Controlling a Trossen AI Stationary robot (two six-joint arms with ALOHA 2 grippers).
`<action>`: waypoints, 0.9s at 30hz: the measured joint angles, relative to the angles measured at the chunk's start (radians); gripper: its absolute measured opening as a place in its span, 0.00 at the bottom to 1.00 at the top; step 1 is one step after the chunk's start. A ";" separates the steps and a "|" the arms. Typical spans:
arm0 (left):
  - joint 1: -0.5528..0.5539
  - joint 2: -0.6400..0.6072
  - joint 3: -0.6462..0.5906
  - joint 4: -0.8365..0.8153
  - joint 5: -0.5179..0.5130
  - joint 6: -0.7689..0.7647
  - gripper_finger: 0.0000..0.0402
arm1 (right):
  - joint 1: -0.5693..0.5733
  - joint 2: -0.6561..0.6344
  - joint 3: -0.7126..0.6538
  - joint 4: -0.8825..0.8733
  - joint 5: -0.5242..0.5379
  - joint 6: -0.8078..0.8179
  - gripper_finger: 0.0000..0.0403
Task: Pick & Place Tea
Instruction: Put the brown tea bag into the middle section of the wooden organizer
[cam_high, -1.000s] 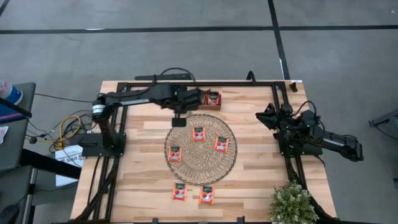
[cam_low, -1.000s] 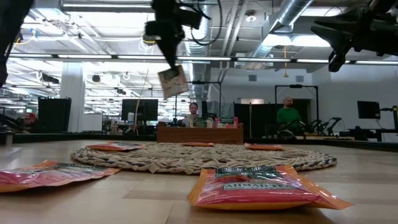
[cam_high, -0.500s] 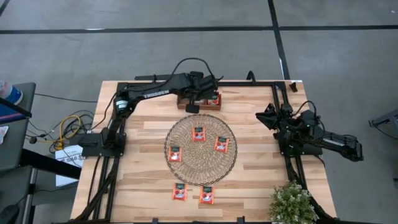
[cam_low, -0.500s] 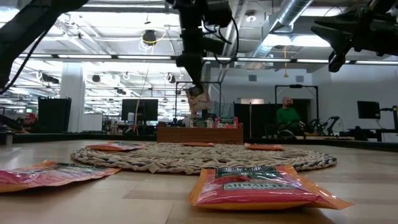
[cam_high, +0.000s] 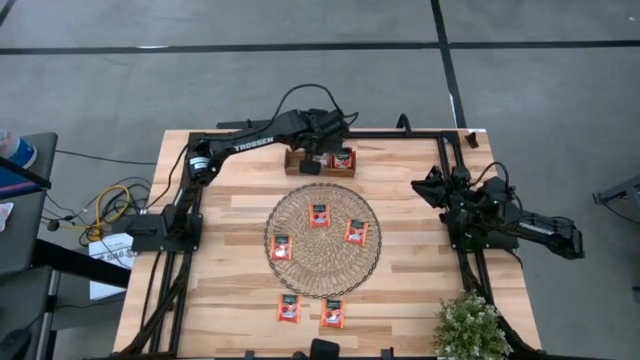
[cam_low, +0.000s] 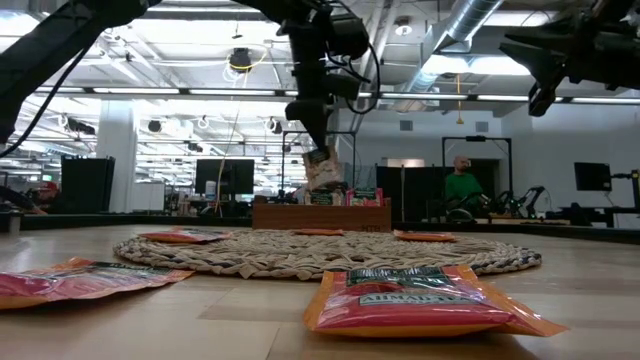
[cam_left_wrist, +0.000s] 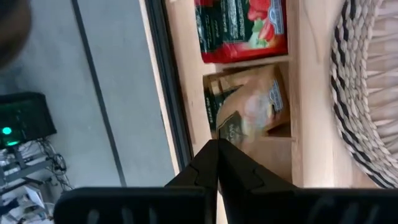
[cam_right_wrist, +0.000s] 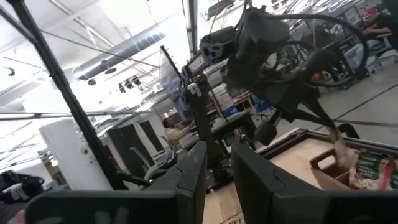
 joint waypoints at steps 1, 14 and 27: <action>0.000 0.000 0.000 0.001 0.005 0.006 0.00 | 0.000 0.000 0.000 0.000 0.007 0.000 0.17; 0.000 0.061 -0.001 -0.020 0.011 0.038 0.00 | 0.000 0.000 0.000 -0.003 0.011 0.000 0.17; 0.014 0.081 0.000 -0.010 0.051 0.027 0.00 | 0.000 0.000 0.000 -0.023 0.010 0.001 0.17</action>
